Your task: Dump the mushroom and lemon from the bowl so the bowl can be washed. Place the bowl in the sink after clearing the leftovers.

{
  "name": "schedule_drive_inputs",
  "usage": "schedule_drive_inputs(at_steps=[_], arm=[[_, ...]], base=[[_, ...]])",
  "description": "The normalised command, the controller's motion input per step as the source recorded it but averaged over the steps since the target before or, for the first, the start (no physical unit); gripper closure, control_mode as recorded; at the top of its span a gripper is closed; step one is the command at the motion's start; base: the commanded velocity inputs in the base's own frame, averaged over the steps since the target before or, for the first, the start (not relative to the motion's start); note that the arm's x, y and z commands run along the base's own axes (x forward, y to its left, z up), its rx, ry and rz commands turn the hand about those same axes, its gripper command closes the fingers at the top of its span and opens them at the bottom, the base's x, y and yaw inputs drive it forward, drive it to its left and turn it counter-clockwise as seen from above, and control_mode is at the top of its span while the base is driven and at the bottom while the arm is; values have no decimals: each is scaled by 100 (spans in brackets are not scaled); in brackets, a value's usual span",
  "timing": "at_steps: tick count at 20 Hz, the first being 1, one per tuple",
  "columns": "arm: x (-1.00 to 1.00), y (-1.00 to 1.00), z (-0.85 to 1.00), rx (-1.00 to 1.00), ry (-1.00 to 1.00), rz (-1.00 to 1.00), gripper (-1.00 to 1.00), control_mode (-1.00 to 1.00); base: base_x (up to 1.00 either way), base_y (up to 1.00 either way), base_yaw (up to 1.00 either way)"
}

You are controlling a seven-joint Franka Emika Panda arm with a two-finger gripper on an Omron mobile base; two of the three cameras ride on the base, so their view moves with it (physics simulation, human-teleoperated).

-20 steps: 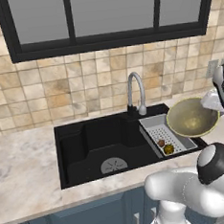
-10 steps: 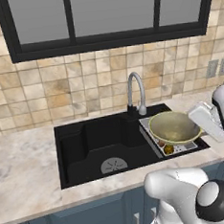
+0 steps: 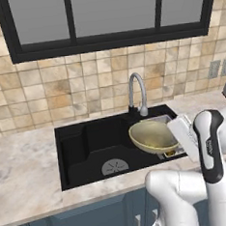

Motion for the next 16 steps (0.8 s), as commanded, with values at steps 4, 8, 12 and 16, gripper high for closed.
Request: schedule_drive_inputs(at_steps=[4, 8, 12, 16], arm=[[6, 100, -2, -10, 30, -23, 100, -100], [44, 100, 0, -24, 43, -16, 100, -100], [0, 16, 0, -1, 3, 0, 100, -100], [15, 21, -4, -2, 2, 0, 100, -100]], base=[[0, 0, 0], [0, 0, 0], [0, 0, 0], [0, 0, 0]])
